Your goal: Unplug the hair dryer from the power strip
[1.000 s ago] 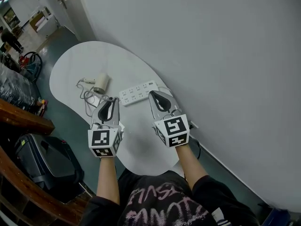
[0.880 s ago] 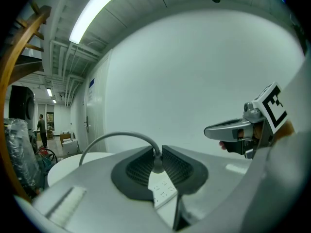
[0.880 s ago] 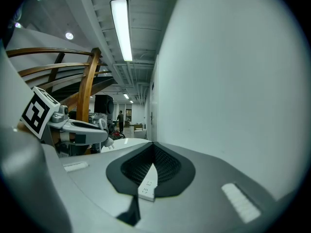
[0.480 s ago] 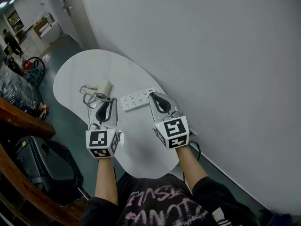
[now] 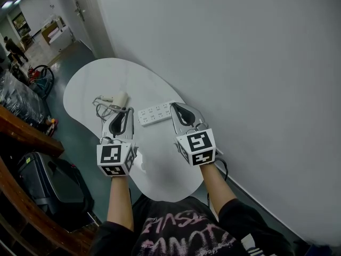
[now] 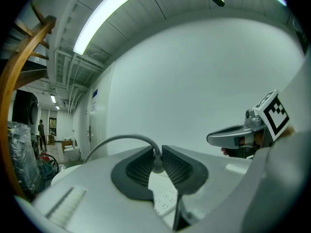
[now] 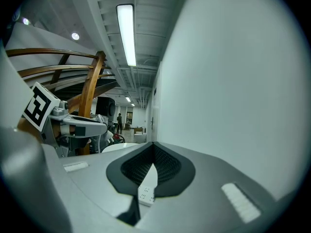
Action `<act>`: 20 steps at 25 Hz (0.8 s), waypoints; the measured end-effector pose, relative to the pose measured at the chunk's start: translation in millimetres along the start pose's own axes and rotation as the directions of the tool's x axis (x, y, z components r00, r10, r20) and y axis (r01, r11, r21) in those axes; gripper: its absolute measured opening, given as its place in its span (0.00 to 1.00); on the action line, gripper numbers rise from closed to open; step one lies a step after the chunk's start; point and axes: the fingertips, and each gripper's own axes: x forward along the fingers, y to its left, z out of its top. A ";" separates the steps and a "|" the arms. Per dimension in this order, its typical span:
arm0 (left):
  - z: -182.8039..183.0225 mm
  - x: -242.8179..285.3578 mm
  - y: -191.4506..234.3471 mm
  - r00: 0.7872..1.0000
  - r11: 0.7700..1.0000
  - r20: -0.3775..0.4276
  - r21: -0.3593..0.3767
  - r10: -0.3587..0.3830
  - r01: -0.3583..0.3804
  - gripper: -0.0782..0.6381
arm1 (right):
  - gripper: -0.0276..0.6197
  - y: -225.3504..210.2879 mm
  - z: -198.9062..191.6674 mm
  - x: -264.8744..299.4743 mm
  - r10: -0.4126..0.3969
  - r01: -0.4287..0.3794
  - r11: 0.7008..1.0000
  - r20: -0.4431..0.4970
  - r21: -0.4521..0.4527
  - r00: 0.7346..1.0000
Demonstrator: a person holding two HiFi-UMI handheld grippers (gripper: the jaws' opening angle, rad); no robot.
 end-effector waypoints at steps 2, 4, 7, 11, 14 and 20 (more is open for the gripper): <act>1.6 -0.6 -2.6 1.000 1.000 0.004 0.005 0.003 -0.003 0.19 | 0.07 -1.9 -0.2 -1.8 -0.001 0.001 1.000 0.000 -0.001 1.000; -2.0 -1.6 -4.9 1.000 1.000 -0.006 0.003 0.004 -0.004 0.19 | 0.07 -2.6 -2.1 -3.0 0.001 -0.001 1.000 -0.001 -0.001 1.000; -1.8 -3.9 -6.4 1.000 1.000 -0.005 0.003 0.005 -0.005 0.19 | 0.07 -2.1 -1.1 -5.7 0.002 -0.002 1.000 0.002 -0.005 1.000; -1.2 -6.0 -2.6 1.000 1.000 0.000 0.002 0.014 -0.014 0.19 | 0.07 -2.4 2.8 -5.7 0.001 -0.001 1.000 0.013 0.002 1.000; -2.9 -7.2 0.3 1.000 1.000 0.000 0.001 0.025 -0.025 0.19 | 0.07 -2.9 3.3 -5.1 0.005 -0.005 1.000 0.017 0.005 1.000; -11.4 -10.5 3.4 1.000 1.000 -0.004 0.000 0.029 -0.029 0.19 | 0.07 -0.4 1.4 -5.3 0.015 -0.015 1.000 0.013 0.008 1.000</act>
